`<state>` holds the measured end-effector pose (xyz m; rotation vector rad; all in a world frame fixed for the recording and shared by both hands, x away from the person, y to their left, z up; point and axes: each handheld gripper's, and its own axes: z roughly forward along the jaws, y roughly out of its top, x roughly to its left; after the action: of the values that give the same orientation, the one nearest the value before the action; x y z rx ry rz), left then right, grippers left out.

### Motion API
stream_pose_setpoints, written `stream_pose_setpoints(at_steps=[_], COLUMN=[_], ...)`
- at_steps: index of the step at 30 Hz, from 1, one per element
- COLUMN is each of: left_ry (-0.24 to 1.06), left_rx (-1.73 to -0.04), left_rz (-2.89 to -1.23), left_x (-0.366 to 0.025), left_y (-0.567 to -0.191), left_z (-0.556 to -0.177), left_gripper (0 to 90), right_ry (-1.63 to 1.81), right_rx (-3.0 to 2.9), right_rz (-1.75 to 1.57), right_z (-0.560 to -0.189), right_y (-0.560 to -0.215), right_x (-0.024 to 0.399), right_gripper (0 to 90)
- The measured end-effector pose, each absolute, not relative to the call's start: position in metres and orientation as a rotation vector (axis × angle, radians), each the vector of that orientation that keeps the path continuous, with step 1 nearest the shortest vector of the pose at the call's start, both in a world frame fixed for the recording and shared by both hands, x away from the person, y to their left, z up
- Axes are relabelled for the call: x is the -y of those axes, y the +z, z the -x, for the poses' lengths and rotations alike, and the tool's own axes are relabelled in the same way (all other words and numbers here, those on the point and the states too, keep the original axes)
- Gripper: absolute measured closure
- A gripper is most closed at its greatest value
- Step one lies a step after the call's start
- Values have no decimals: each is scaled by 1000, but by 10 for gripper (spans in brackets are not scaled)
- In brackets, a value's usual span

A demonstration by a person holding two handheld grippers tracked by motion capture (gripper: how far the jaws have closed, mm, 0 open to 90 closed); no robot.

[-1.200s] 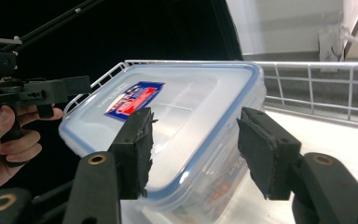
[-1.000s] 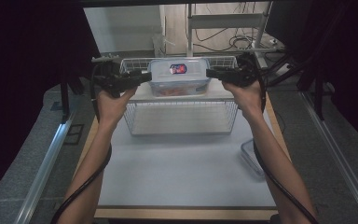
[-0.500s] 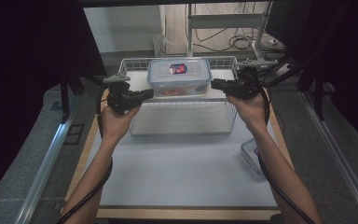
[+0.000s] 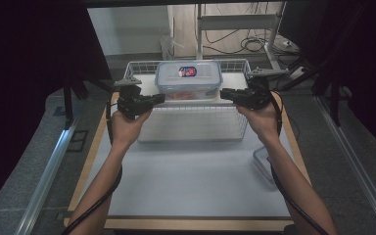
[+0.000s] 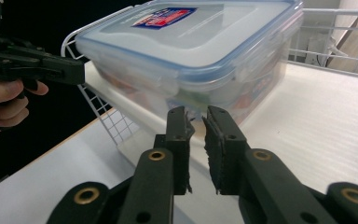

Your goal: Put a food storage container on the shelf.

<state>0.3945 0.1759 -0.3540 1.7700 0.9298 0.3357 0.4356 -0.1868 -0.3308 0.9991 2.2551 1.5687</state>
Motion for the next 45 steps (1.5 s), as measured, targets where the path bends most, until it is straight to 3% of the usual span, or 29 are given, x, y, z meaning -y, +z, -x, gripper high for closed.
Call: stream_pose_setpoints(at_steps=[7, 20, 34, 38, 41, 45], left_ry=[422, 406, 478, 443, 455, 490], left_rx=[-884, -857, -875, -859, -882, -932], left_rz=[-1806, -1812, -1915, -1948, -1993, -2033], left_x=[-170, -171, -170, -169, -166, -168], left_y=[-356, -394, -451, -463, -473, -489], left_z=[-364, -314, -273, -263, -257, -248], left_gripper=[666, 399, 234, 192, 102, 50], right_ry=[1542, 1459, 1331, 1316, 1306, 1276], right_rx=[-2281, -2365, -2381, -2376, -2368, -2363], right_rz=[-950, -845, -801, -817, -847, -865], right_z=[-416, -371, -332, -323, -318, -312], right_y=[-336, -368, -416, -431, -442, -456], right_x=[187, 186, 201, 209, 214, 220], right_gripper=[671, 422, 245, 222, 207, 177])
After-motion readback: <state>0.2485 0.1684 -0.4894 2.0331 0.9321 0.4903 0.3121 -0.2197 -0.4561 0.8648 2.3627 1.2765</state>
